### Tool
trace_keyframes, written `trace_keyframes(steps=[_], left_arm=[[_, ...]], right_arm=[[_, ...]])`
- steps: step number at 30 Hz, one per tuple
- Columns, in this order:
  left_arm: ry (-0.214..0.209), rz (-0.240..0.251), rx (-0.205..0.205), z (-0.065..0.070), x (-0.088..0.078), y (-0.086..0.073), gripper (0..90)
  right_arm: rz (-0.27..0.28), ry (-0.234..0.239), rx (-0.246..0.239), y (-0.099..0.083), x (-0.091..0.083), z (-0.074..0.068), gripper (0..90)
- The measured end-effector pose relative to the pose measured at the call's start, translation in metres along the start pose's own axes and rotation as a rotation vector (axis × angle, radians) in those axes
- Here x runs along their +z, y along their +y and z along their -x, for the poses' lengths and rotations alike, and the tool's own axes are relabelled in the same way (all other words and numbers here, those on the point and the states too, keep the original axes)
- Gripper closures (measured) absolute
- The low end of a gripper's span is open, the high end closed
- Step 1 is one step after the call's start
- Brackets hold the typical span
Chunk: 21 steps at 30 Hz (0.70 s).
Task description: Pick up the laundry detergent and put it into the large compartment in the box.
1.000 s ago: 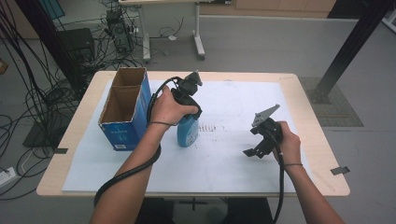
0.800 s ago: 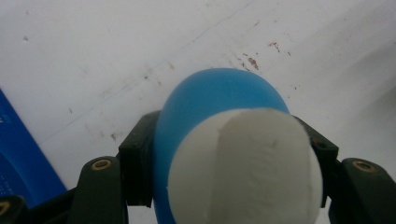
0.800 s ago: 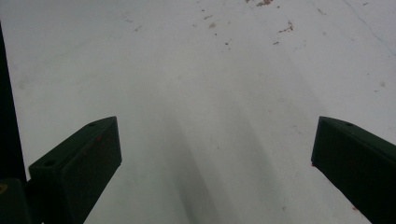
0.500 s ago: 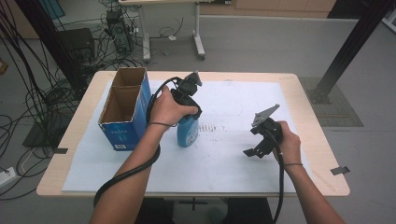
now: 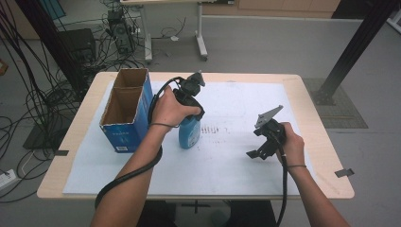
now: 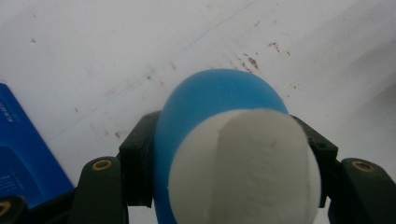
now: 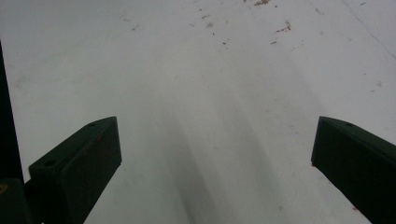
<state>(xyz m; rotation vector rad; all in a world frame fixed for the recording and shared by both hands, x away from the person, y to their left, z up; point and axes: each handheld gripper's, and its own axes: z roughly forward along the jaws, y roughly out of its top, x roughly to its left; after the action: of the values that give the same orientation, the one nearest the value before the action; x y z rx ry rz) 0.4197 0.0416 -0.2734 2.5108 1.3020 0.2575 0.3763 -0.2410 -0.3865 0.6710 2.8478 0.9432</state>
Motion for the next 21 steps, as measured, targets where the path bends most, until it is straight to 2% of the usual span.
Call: trace_keyframes(steps=[10, 21], left_arm=[[0.002, 0.026, 0.022, 0.005, -0.028, 0.008, 37.8], [-0.004, 0.042, 0.032, 0.007, -0.047, 0.014, 37.7]], right_arm=[[0.002, -0.005, -0.011, 0.004, -0.003, -0.002, 1.4], [0.003, -0.01, -0.018, 0.008, -0.006, -0.002, 1.4]])
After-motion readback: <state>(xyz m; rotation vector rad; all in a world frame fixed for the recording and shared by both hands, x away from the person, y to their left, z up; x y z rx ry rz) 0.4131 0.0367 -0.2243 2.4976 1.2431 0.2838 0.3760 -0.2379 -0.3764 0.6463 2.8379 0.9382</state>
